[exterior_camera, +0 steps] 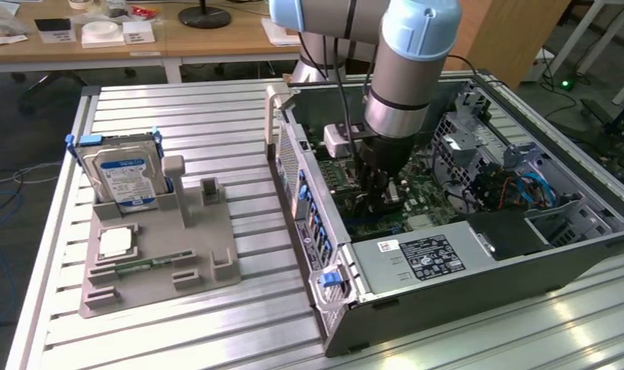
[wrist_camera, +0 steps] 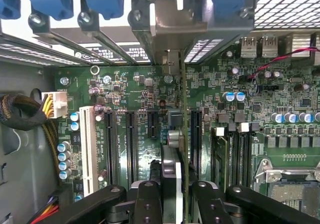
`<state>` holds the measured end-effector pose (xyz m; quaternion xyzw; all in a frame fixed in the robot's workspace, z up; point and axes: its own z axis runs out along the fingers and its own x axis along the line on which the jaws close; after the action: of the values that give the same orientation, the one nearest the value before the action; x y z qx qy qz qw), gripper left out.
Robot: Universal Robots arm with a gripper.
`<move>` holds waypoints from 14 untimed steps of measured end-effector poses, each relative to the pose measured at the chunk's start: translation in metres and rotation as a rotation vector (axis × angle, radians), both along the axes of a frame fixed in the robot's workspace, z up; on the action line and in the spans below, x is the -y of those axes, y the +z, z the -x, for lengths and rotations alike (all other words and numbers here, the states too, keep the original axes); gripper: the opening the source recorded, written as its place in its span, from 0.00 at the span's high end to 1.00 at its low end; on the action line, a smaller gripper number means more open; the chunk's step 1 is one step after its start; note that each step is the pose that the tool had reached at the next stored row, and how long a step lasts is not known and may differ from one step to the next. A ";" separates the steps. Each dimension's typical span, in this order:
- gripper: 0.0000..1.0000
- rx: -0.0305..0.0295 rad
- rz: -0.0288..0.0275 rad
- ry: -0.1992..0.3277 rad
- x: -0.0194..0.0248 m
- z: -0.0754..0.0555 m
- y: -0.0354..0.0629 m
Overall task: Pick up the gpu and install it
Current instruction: 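Insert the gpu into the slot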
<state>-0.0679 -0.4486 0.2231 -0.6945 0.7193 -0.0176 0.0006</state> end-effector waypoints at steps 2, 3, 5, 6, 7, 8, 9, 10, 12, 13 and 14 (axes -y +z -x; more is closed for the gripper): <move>0.72 0.0000 0.0000 0.000 0.0001 0.000 -0.0006; 0.72 0.0000 -0.0001 0.000 0.0001 0.000 -0.0008; 0.72 0.0001 -0.0002 0.000 0.0000 0.000 -0.0009; 0.72 0.0000 -0.0002 0.000 0.0000 0.000 -0.0009; 0.72 0.0004 -0.0003 0.000 0.0000 0.000 -0.0010; 0.72 0.0014 -0.0003 0.000 -0.0001 0.000 -0.0010; 0.72 0.0022 -0.0004 0.000 -0.0001 0.001 -0.0011; 0.72 0.0032 -0.0004 0.000 0.0000 0.001 -0.0011; 0.72 0.0057 -0.0011 0.000 0.0000 0.002 -0.0014; 0.72 0.0071 -0.0015 0.000 0.0000 0.002 -0.0017; 0.72 0.0078 -0.0019 0.000 0.0000 0.002 -0.0023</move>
<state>-0.0702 -0.4486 0.2207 -0.6945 0.7192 -0.0196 0.0040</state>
